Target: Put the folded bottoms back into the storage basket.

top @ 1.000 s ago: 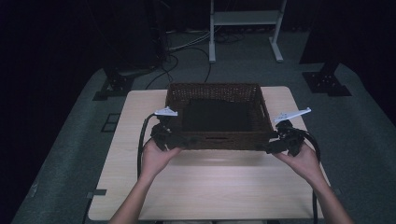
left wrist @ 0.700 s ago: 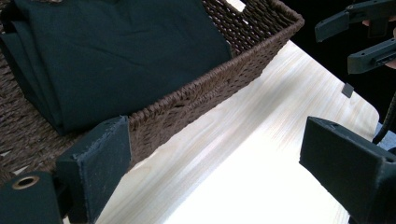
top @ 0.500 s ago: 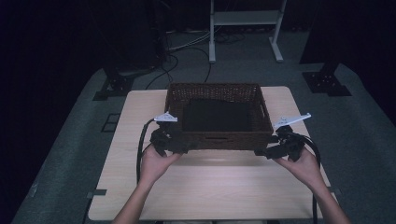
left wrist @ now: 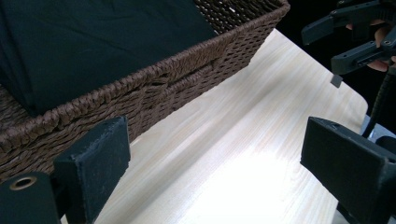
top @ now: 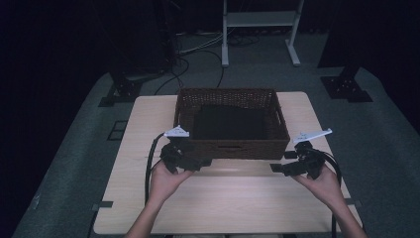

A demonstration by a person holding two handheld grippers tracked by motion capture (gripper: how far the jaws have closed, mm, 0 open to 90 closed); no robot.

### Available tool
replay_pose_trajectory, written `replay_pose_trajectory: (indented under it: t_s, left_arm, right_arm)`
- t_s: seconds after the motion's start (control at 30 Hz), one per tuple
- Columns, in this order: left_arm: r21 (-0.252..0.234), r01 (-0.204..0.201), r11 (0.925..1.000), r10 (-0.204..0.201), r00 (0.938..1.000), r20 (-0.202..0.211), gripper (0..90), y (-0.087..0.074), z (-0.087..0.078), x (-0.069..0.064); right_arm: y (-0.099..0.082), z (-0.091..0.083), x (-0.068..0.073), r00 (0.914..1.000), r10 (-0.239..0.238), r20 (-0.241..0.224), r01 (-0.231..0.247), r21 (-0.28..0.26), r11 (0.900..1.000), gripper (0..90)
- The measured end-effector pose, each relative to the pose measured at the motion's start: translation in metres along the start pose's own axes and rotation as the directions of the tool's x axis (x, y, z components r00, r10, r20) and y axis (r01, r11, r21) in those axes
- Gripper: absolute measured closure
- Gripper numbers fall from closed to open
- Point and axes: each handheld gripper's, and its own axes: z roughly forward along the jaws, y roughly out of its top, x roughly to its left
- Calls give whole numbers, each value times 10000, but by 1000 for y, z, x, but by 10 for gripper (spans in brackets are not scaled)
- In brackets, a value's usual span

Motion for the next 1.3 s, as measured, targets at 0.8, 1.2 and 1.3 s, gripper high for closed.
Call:
replay_pose_trajectory:
  t_s: [0.8, 1.2, 1.3]
  left_arm:
    - [-118, 109, 9999, -108, 9999, 21, 67, -34, 2, 3]
    - [-108, 213, 9997, -213, 9998, 42, 66, -51, 5, 6]
    - [-83, 204, 9998, -203, 9998, 21, 65, -55, 4, 8]
  right_arm:
    - [-26, 11, 1, 9995, 274, 141, -275, 72, 9996, 176]
    - [-44, 17, -3, 9979, 594, 254, -593, -48, 9982, 176]
    - [-49, 18, -4, 9977, 616, 287, -613, -88, 9981, 176]
